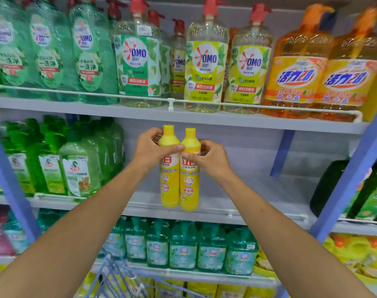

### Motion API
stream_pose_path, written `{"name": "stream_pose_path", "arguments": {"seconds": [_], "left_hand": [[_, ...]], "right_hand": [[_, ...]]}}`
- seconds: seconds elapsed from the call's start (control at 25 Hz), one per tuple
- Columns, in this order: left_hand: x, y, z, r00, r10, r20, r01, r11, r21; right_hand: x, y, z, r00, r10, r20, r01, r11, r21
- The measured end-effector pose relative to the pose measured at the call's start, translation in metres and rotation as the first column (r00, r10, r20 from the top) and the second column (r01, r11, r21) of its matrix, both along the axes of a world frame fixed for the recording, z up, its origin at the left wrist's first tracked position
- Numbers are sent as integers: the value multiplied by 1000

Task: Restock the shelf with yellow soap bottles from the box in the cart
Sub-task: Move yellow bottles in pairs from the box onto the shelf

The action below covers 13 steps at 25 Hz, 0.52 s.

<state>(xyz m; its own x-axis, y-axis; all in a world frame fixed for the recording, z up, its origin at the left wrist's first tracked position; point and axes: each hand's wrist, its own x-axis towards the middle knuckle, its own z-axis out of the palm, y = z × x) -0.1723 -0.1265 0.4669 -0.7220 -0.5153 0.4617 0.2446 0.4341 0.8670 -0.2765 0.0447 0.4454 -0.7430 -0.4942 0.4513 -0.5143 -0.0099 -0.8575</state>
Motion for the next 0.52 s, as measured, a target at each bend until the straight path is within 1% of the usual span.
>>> {"name": "stream_pose_path", "arguments": {"seconds": [0.16,0.28,0.4,0.52], "left_hand": [[-22,-18,-9,1000,27,0,-27,1000,-5],[-34,-25,-23,999,16,29,-15,1000,-11],[-45,-34,-50,1000,4,25,-5,999,40],[-55,-35,-71,1000,-25,4,25,989,143]], "right_hand": [[-12,-20,-9,998,-62,-12,62,998,15],[-20,-34,-25,993,-117,14,116,992,49],[-25,-43,-45,986,-157,47,153,985,78],[-28,-47,-62,982,-163,95,161,987,27]]}}
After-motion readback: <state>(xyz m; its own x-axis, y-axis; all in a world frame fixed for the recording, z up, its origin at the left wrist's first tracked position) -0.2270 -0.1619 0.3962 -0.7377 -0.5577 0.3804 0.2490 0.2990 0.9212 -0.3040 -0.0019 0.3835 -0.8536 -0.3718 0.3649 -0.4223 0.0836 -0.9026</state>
